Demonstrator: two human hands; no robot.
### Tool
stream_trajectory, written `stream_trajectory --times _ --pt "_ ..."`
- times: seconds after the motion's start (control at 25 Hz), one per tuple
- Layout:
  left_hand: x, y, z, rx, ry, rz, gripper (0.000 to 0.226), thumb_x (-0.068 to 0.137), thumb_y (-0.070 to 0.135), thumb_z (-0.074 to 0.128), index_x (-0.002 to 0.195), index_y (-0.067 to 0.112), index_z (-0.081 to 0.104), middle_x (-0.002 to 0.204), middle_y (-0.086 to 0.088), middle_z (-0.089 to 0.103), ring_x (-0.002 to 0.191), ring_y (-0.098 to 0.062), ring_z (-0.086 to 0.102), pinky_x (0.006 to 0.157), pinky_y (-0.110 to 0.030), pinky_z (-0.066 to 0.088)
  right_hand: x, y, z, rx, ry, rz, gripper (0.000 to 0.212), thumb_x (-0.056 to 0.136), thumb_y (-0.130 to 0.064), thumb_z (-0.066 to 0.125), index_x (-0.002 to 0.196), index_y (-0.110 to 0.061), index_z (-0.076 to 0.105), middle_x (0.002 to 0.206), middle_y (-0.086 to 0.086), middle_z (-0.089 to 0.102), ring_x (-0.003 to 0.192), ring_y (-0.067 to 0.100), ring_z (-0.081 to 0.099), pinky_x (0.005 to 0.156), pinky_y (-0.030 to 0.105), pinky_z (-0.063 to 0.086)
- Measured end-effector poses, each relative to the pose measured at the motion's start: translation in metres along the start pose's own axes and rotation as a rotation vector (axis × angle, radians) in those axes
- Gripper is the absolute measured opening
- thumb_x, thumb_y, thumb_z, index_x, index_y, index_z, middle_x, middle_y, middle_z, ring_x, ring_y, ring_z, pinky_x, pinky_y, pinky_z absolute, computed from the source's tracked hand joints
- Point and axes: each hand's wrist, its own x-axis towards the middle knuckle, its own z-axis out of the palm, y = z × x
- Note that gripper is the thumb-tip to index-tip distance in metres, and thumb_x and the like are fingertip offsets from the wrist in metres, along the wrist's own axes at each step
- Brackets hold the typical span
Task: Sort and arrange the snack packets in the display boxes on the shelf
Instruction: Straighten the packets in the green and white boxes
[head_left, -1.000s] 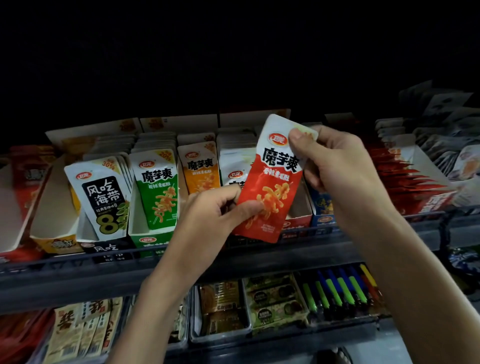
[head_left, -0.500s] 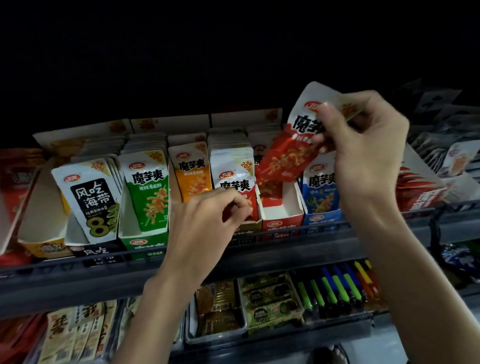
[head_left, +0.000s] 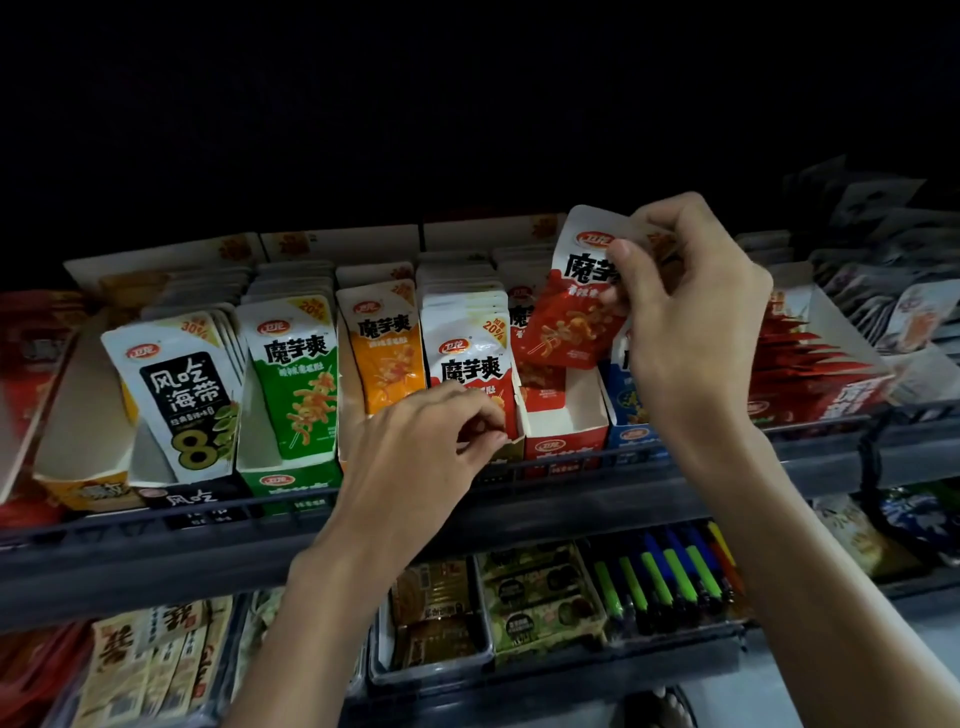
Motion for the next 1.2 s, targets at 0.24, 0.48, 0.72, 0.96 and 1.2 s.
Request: stream_trajectory --times 0.24,0.48,0.72,0.96,1.2 --pt "-0.001 0.004 0.001 0.054 -0.113 0.112 0.035 0.091 0.042 0.059 0.126 0.048 0.057 0.107 0.024 0.064 0.093 0.001 0.052 0.071 -0.023 0.045 -0.007 0.006 0.017 -0.208 -0.143 -0.093 0.003 0.096 -0.011 0.059 0.096 -0.012 0.062 0.092 -0.005 0.063 0.082 0.004 0.056 0.071 0.011 0.045" --pt "0.002 0.007 0.005 0.149 -0.193 0.111 0.032 0.096 0.046 0.048 0.126 0.049 0.057 0.109 0.027 0.054 0.093 0.001 0.035 0.064 -0.019 0.03 -0.006 0.016 0.029 -0.467 -0.333 -0.04 0.013 0.094 0.0 0.054 0.101 -0.008 0.062 0.103 0.006 0.058 0.087 0.021 0.055 0.073 0.03 0.045" --pt "0.002 0.008 0.003 0.112 -0.217 0.079 0.032 0.097 0.045 0.048 0.128 0.048 0.055 0.108 0.027 0.053 0.096 0.002 0.036 0.069 -0.023 0.033 -0.006 0.019 0.04 -0.617 -0.343 -0.057 0.021 0.085 0.012 0.059 0.098 -0.005 0.063 0.103 0.01 0.058 0.084 0.03 0.06 0.071 0.039 0.05" --pt "0.0 0.009 0.002 0.113 -0.201 0.087 0.031 0.097 0.04 0.05 0.127 0.046 0.057 0.112 0.025 0.056 0.094 0.001 0.037 0.061 -0.021 0.027 -0.005 0.02 0.046 -0.732 -0.27 -0.01 0.022 0.088 0.007 0.059 0.105 -0.006 0.063 0.109 0.01 0.06 0.087 0.033 0.061 0.066 0.033 0.036" --pt "0.0 0.008 0.003 0.097 -0.177 0.097 0.031 0.096 0.036 0.053 0.124 0.047 0.059 0.111 0.024 0.059 0.092 0.003 0.036 0.066 -0.021 0.03 -0.009 0.019 0.049 -0.702 -0.262 -0.026 0.049 0.08 0.009 0.067 0.12 -0.012 0.048 0.129 0.011 0.043 0.072 0.03 0.056 0.06 0.035 0.038"
